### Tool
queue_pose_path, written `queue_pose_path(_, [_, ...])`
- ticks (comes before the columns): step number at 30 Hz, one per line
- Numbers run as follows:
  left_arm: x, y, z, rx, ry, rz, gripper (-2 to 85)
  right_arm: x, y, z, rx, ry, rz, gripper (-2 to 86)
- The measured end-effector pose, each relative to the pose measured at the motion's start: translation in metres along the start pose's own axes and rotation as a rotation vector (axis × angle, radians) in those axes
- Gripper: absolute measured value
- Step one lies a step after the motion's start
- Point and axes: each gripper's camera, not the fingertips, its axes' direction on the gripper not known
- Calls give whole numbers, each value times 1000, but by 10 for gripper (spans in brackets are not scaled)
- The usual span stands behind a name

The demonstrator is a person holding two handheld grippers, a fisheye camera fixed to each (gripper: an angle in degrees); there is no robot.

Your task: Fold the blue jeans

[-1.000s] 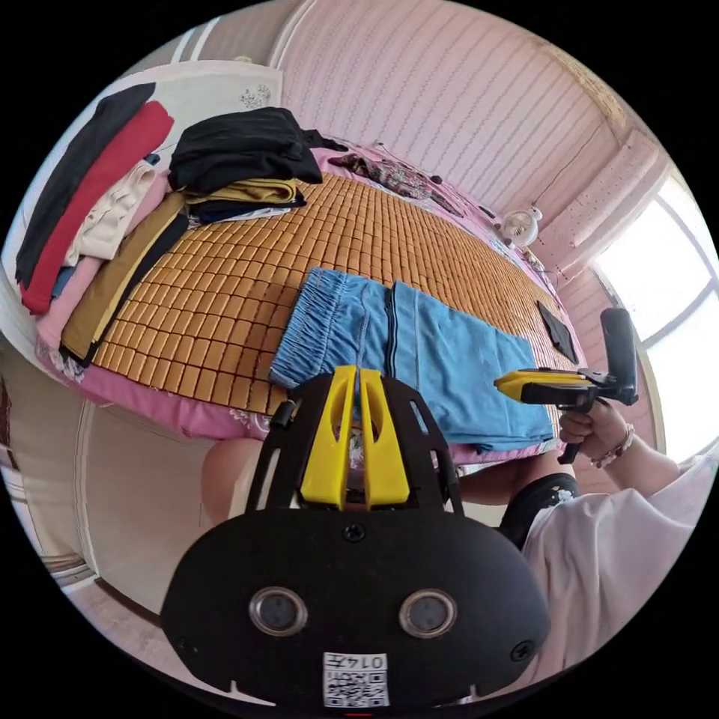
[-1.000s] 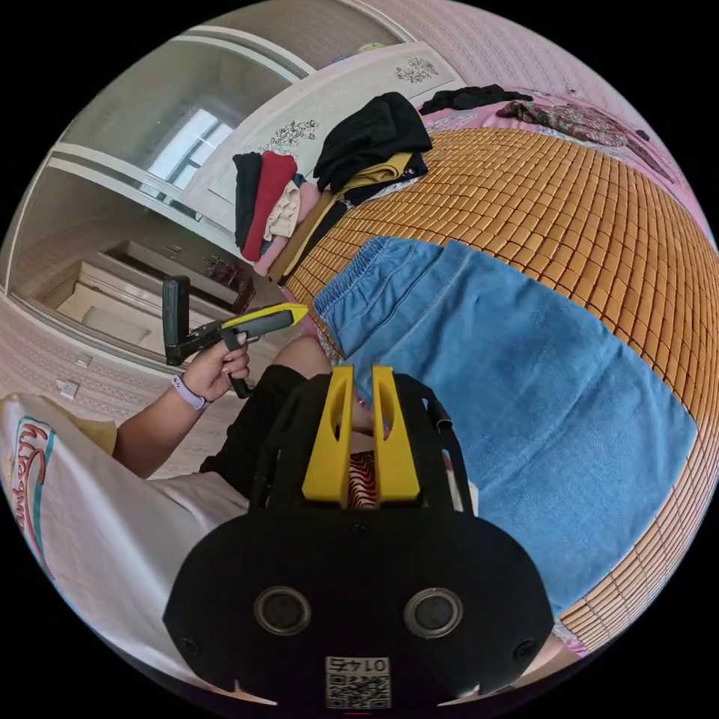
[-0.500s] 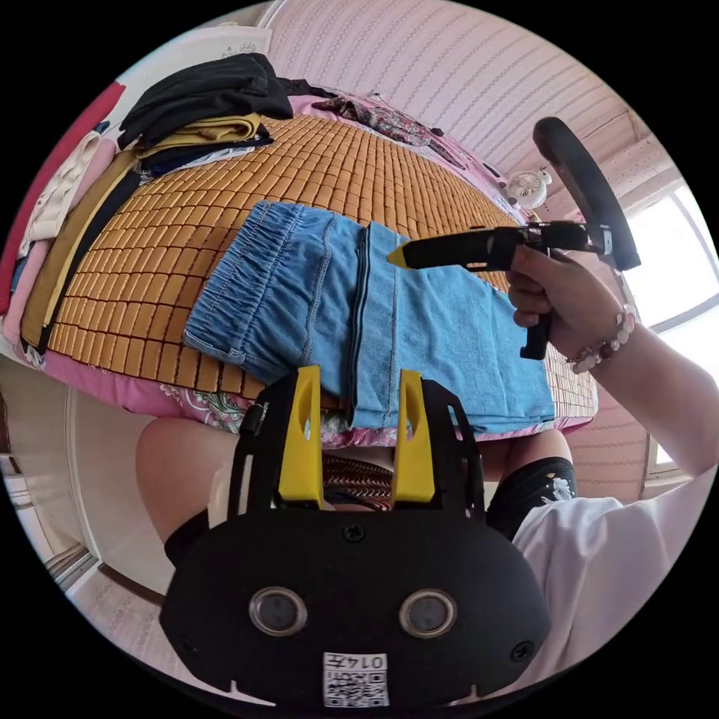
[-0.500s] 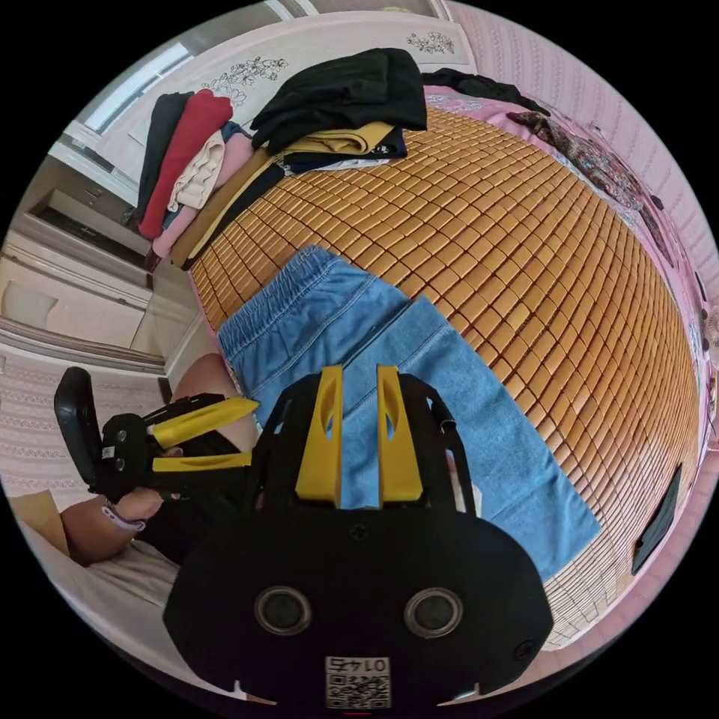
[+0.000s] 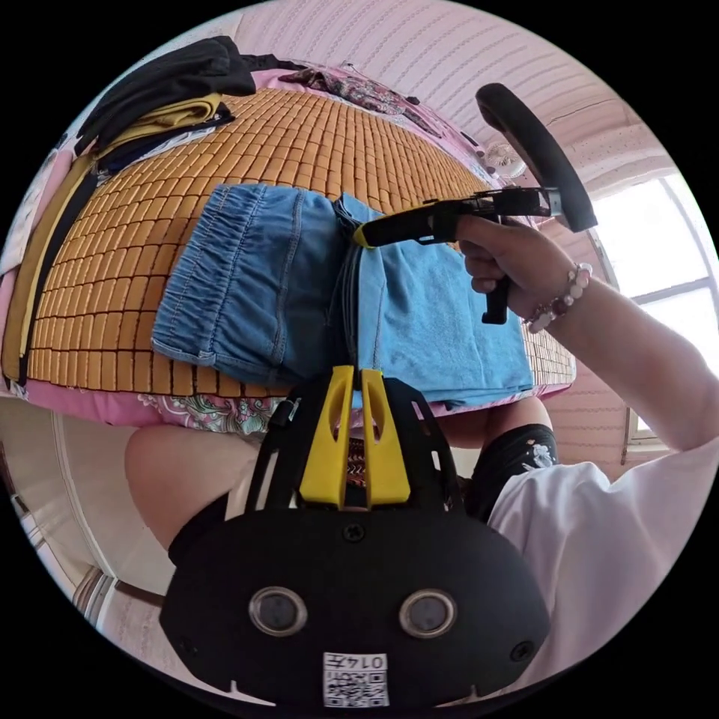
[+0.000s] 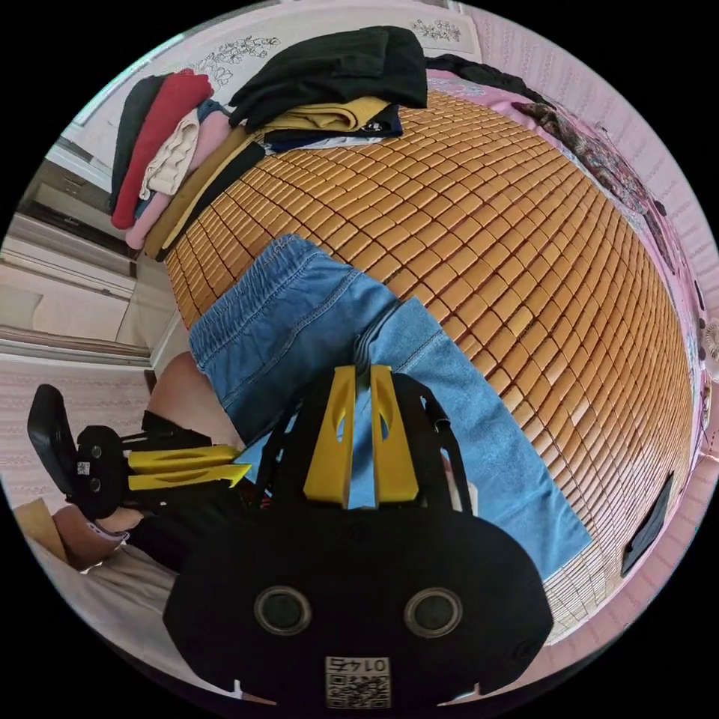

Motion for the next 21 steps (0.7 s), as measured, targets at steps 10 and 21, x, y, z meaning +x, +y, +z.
queue_pose_path(10, [43,14,-35,87,106,225,-9,67,76,-64,283,-236,139,19])
queue_pose_path(21, [49,27,-53,173,103,270,-9,73,80,-100,388,-267,79,19])
